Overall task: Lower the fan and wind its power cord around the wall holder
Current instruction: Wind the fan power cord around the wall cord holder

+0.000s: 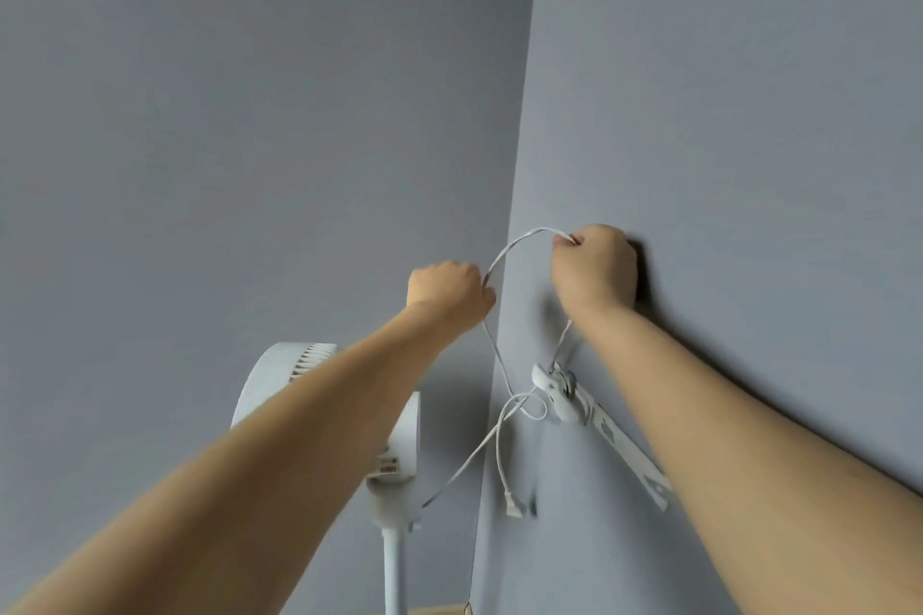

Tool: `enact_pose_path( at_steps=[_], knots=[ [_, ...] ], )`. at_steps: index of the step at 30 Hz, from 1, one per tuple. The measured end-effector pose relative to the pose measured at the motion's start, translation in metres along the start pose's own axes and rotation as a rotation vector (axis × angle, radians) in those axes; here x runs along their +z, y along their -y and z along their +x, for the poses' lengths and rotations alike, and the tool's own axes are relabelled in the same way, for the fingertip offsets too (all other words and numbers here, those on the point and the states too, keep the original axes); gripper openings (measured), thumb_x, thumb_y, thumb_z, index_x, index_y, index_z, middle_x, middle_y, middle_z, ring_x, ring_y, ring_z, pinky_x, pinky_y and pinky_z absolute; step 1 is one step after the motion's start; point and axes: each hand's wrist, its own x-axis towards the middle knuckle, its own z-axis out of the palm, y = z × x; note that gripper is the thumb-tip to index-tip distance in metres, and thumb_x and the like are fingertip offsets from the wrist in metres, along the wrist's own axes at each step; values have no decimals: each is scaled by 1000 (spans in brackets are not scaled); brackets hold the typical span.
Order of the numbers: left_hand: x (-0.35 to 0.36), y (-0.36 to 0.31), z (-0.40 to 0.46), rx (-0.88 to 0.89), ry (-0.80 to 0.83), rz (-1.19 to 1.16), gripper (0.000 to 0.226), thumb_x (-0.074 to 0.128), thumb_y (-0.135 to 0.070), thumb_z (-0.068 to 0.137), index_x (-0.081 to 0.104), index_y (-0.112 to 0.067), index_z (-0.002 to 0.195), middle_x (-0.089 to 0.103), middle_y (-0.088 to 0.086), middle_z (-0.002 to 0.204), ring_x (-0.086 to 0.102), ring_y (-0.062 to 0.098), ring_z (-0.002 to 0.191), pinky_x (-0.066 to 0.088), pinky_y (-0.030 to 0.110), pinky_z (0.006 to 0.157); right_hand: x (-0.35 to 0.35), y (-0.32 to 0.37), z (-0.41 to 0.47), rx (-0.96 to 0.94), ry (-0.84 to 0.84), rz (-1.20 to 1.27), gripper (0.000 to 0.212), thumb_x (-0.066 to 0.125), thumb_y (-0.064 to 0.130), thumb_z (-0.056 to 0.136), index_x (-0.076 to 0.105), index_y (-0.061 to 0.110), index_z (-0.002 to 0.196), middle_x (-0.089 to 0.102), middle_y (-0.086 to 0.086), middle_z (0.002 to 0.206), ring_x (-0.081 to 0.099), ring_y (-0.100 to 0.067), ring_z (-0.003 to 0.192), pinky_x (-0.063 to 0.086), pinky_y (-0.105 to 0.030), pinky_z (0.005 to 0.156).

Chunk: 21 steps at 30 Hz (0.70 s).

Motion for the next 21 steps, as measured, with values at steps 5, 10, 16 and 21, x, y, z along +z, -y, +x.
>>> enact_pose_path(
  at_steps=[5,10,16,21],
  knots=[
    [67,3,-30,-295,494,-432,38,41,-43,95,61,-11,92,66,12,84,63,28,69,48,29,67,-8,-8,-16,-58,-84,100,16,53,18,90,68,12,91,71,-9,94,63,-31,89,38,-26,66],
    [51,-5,-7,-467,340,-957,43,41,-36,101,55,-7,73,64,10,55,55,17,32,44,20,38,-14,-11,-34,-186,-93,91,14,50,20,92,64,16,90,70,-5,87,60,-30,85,42,-33,65],
    [4,-21,19,-291,40,-758,44,37,-43,98,59,-10,78,69,9,70,67,27,59,56,32,63,-30,-8,-29,-150,-145,154,16,49,14,87,64,14,90,70,-5,86,55,-24,74,33,-25,61],
    [1,-24,-1,-195,405,-668,33,44,-32,97,61,-8,81,64,6,65,58,24,49,48,26,54,-37,-8,-34,-121,-129,144,13,48,13,82,59,20,79,60,1,73,51,-20,67,29,-23,57]
  ],
)
